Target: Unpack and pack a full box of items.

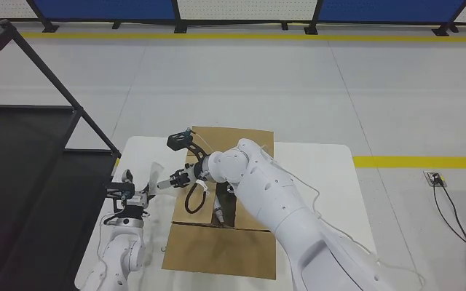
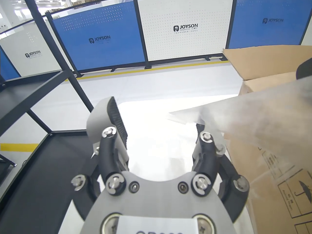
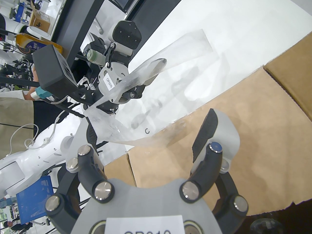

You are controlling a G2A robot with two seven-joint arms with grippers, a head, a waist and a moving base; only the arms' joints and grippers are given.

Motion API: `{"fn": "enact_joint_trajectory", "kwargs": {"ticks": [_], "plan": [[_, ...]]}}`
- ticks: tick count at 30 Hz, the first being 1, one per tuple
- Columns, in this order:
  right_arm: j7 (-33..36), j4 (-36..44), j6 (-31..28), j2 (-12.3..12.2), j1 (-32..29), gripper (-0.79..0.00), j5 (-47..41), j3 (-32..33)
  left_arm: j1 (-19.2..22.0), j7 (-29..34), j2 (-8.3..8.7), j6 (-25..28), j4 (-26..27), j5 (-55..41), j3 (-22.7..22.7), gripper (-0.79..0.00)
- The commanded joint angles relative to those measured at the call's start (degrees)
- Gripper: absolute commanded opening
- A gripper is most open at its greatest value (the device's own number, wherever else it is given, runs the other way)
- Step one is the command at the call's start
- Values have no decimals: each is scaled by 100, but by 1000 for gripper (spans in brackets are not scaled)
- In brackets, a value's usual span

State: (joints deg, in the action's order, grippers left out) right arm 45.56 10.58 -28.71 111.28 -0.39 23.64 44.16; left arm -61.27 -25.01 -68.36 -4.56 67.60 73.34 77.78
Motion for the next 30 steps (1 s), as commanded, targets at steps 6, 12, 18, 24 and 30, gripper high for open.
{"fn": "enact_joint_trajectory", "kwargs": {"ticks": [6,12,18,24,30], "plan": [[4,-7,5,1,-3,0,18,24,37,-7,-33,56,-102,43,-18,-785],[0,-3,-3,2,-5,0,39,43,52,1,-54,92,-131,48,7,-785],[-16,-12,-3,-1,-1,0,48,68,41,-20,-78,104,-169,-47,60,-785],[-33,-30,-10,-18,24,0,40,109,18,-57,-108,108,-217,-169,101,-785],[-60,-27,-43,-40,39,0,34,150,25,-66,-140,74,-277,-223,110,-785]]}}
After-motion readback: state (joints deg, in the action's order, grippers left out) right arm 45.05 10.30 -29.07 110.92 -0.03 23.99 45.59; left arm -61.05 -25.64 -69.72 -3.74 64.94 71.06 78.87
